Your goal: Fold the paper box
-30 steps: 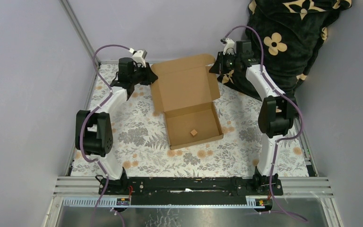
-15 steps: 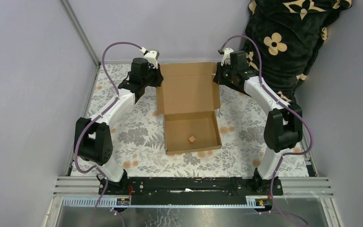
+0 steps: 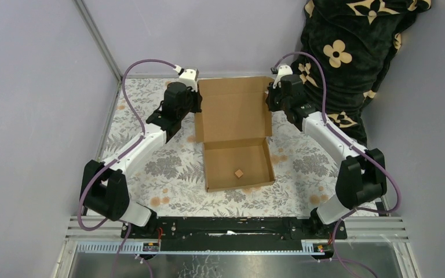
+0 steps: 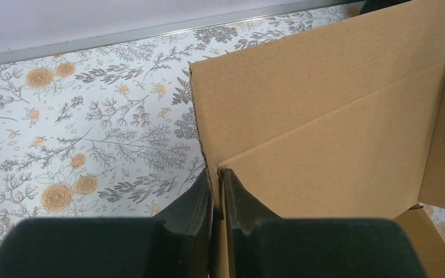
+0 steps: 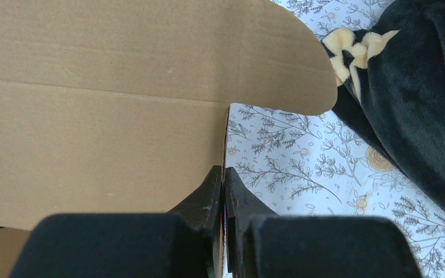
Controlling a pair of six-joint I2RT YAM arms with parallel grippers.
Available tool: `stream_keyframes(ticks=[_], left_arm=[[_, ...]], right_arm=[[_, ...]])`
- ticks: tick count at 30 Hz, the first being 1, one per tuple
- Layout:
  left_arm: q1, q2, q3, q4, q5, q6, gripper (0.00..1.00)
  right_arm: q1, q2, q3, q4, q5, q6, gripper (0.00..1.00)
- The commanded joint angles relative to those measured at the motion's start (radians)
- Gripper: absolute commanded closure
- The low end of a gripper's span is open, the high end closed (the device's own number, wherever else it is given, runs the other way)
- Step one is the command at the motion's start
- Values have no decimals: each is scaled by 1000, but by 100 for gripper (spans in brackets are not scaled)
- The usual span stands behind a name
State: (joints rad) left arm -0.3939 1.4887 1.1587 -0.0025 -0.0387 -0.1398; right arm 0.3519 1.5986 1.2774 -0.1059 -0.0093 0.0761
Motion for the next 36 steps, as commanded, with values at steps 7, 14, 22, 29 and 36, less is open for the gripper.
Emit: stream_keyframes(ticks=[7,14,22,29,36], left_arm=[[-51,-91,-145,301,-184,-27,84],[-132,-78,-134,289,-407,-33,85],[-155,-50,-124,324,-478,-37,85],[-152,4,-58,370,-486,1,85],[-126,30,-80,462,-458,-18,84]], right_arm=[[93,-196,-181,218,250,80,100],[164,-202,-219,229,441,123,100],[201,-176,-208,250,565,158,100],[202,-145,-175,296,600,146,100],[203,-151,-181,370,645,115,100]])
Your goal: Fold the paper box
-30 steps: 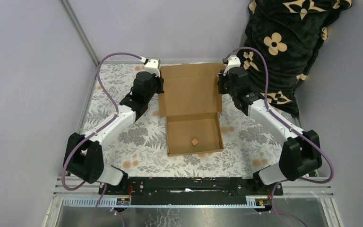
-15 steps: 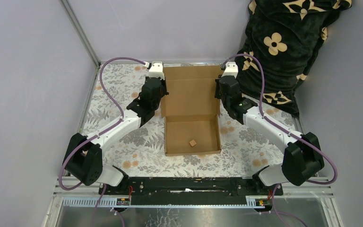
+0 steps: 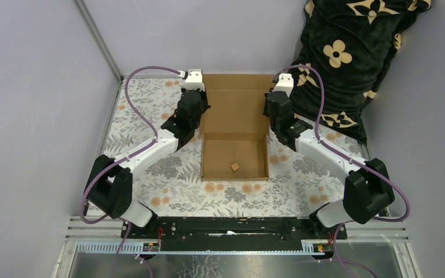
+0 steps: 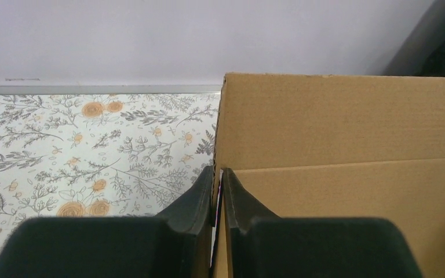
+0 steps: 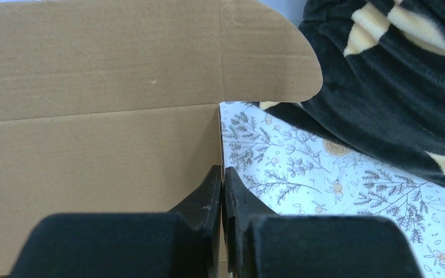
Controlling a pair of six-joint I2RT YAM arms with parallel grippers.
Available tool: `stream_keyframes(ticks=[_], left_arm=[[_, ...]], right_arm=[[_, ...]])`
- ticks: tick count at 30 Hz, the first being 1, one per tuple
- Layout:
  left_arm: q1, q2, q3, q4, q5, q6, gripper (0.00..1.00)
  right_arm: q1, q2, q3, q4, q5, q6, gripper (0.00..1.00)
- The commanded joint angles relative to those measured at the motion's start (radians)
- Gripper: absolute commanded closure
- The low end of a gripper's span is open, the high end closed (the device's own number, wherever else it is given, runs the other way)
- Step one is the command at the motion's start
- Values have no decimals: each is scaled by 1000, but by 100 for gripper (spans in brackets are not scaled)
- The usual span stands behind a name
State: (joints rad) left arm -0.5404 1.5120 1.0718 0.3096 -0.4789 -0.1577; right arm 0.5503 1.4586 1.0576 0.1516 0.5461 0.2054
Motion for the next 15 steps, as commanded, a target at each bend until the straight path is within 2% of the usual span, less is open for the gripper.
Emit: stream_keyframes(ticks=[1,4,6,8,10,12,15], left_arm=[[24,7,-3,162,-12,-4,84],[28,2,-45,203,-9,-23,84],[36,-6,-83,224,-8,-47,79],[42,-9,-103,212,-15,-72,59],[45,-18,-121,202,-20,-85,51],[48,-37,-141,193,-18,-93,47],[53,-67,-172,202,2,-91,46]], right_arm=[[5,-14,30,129,97,-21,100],[8,-27,-6,180,119,-38,100],[10,-37,-31,202,132,-39,100],[11,-42,-53,214,133,-36,100],[12,-44,-71,224,129,-33,100],[12,-46,-85,224,126,-31,100],[12,-56,-102,226,122,-26,100]])
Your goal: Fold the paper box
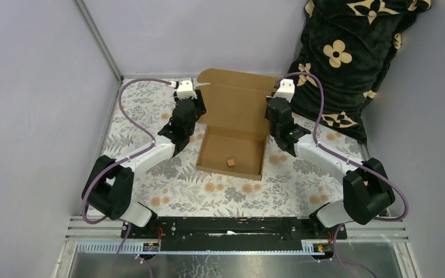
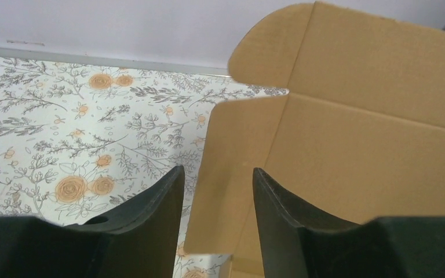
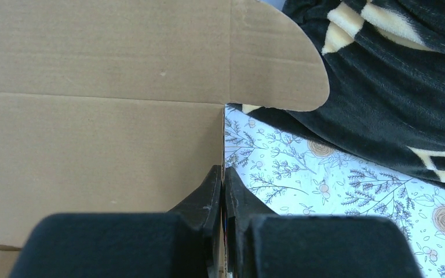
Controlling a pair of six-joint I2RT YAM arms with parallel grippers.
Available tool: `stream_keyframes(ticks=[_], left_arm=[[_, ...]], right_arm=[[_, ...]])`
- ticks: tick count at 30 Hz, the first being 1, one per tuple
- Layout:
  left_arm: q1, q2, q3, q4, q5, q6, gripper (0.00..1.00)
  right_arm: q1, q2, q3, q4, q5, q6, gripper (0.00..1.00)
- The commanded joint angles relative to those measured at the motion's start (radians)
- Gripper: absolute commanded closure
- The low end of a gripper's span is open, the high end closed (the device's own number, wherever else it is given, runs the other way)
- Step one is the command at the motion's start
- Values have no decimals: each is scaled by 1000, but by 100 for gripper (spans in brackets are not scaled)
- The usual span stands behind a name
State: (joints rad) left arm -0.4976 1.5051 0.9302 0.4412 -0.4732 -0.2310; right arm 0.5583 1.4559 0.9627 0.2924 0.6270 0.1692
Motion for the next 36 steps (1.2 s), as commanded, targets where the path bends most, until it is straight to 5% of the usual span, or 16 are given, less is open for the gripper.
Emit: stream_keyframes(ticks=[1,7,15,20,30,36], left_arm=[[14,-67,-36,71,6,-18,46],[90,-82,-61,81,147,-15,47],[323,-26,-23,114,601,-73,43],[375,64,34,151,828,-113,41],[400,157,89,219,1001,-175,41],[403,208,134,232,1038,-211,51]], right_arm=[[5,-55,-11,85,39,11,100],[5,-61,-22,82,21,1,100],[4,-66,-31,86,-24,-37,100],[4,-49,-27,92,-45,-48,100],[4,-22,-2,82,-61,-77,100],[4,-19,6,80,-62,-96,100]])
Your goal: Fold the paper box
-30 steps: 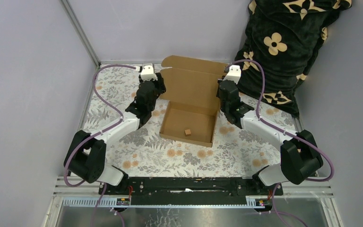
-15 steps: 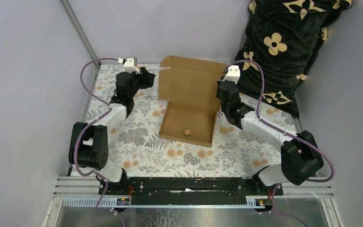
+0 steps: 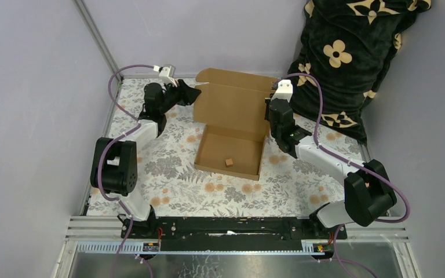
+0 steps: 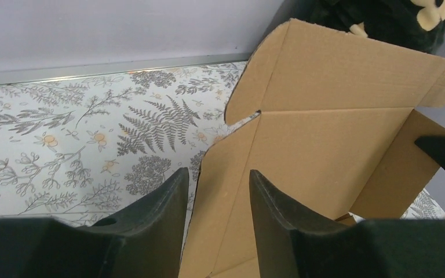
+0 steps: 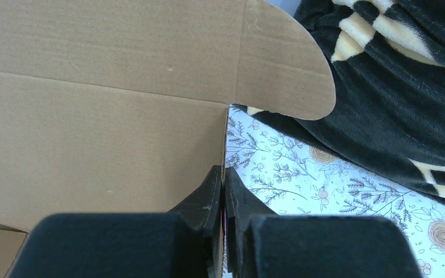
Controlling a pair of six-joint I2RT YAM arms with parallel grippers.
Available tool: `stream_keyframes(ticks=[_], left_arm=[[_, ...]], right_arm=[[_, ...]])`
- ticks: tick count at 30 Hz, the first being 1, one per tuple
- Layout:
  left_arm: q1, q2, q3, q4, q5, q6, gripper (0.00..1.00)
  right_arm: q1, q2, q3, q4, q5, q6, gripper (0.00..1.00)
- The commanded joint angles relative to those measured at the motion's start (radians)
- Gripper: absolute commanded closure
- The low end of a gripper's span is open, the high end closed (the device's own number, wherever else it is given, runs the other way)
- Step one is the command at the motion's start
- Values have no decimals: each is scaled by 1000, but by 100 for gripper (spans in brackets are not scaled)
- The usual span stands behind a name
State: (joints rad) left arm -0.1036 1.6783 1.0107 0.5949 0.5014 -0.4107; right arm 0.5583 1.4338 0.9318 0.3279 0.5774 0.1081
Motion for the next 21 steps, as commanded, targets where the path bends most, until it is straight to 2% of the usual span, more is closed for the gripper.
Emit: stream_keyframes(ticks=[1,15,21], left_arm=[[8,42,59,79,62,-34,52],[-2,56,93,37,39,-5,61],[-15,70,114,13,26,11,75]], right_arm=[[4,5,38,45,-13,-38,100],[3,30,54,46,-25,-35,100],[3,39,60,45,-31,-38,100]])
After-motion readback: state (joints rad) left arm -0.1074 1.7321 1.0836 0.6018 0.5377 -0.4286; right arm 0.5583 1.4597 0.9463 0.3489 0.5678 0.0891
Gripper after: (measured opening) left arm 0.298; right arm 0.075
